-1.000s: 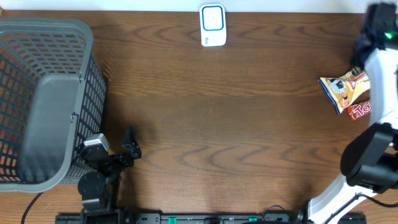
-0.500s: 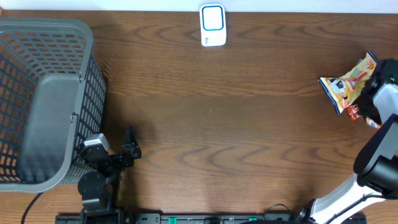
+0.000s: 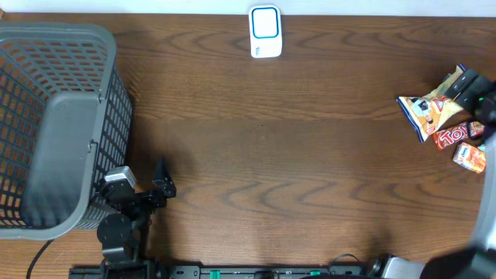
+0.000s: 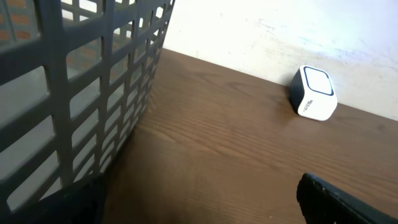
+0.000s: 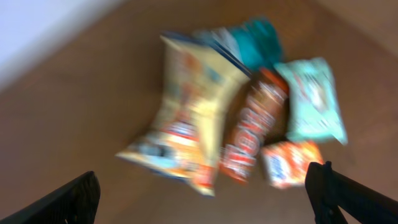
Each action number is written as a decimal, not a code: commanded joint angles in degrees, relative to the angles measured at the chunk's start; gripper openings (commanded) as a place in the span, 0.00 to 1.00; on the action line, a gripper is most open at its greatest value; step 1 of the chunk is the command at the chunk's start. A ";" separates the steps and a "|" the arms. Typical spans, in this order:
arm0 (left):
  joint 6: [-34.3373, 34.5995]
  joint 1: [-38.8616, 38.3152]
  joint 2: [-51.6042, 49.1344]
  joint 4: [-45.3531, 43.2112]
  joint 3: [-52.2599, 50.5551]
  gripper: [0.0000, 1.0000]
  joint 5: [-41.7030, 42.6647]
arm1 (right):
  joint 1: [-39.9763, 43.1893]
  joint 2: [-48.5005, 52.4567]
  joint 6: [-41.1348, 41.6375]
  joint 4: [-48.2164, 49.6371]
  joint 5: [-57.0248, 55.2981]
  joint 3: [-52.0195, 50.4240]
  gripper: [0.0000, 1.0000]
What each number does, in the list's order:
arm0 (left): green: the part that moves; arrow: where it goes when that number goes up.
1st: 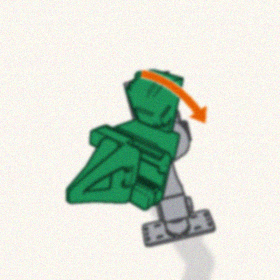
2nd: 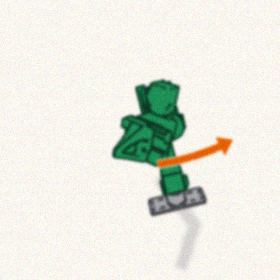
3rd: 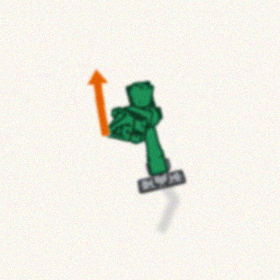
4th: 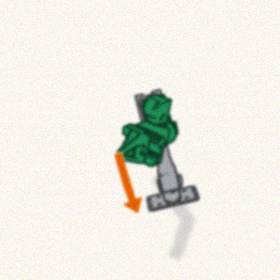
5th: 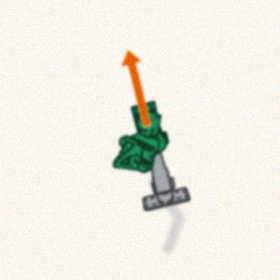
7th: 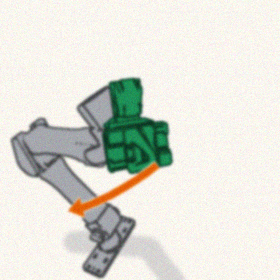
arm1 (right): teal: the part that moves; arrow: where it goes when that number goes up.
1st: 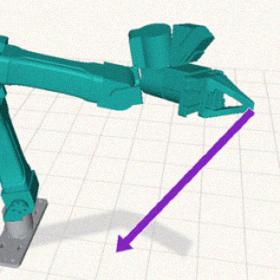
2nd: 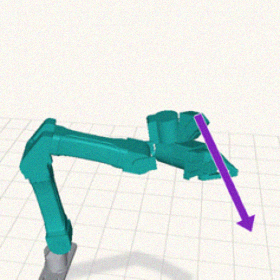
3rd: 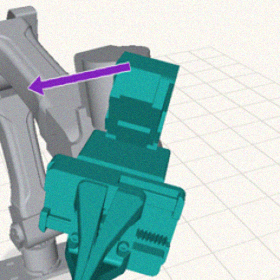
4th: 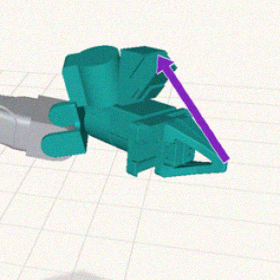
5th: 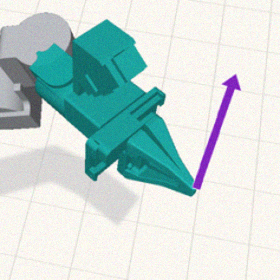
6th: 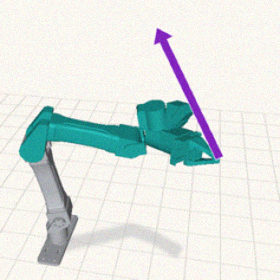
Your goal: Scan the item barcode
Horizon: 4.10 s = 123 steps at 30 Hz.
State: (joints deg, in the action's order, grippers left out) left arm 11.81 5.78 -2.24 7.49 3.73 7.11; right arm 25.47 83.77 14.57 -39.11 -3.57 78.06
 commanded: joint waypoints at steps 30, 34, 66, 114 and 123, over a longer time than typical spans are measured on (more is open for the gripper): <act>-0.11 -0.11 0.13 0.59 -1.36 0.98 -0.31 | -0.42 -27.80 -2.49 -17.00 9.77 0.90 0.99; -0.11 -0.11 0.13 0.59 -1.36 0.98 -0.31 | -2.32 -32.39 -2.64 -20.26 7.93 0.90 0.99; -0.11 -0.11 0.13 0.59 -1.36 0.98 -0.31 | -22.14 -73.13 -3.89 32.79 14.03 -51.25 0.99; -0.11 -0.11 0.13 0.59 -1.36 0.98 -0.31 | -25.81 -83.49 8.02 68.00 12.46 -77.77 0.99; -0.11 -0.11 0.13 0.59 -1.36 0.98 -0.31 | -24.76 -83.49 7.19 57.00 6.16 -77.77 0.99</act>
State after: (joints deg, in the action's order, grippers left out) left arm 11.81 5.78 -2.24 7.46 3.73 7.11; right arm 0.32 0.69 21.76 19.05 6.28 0.40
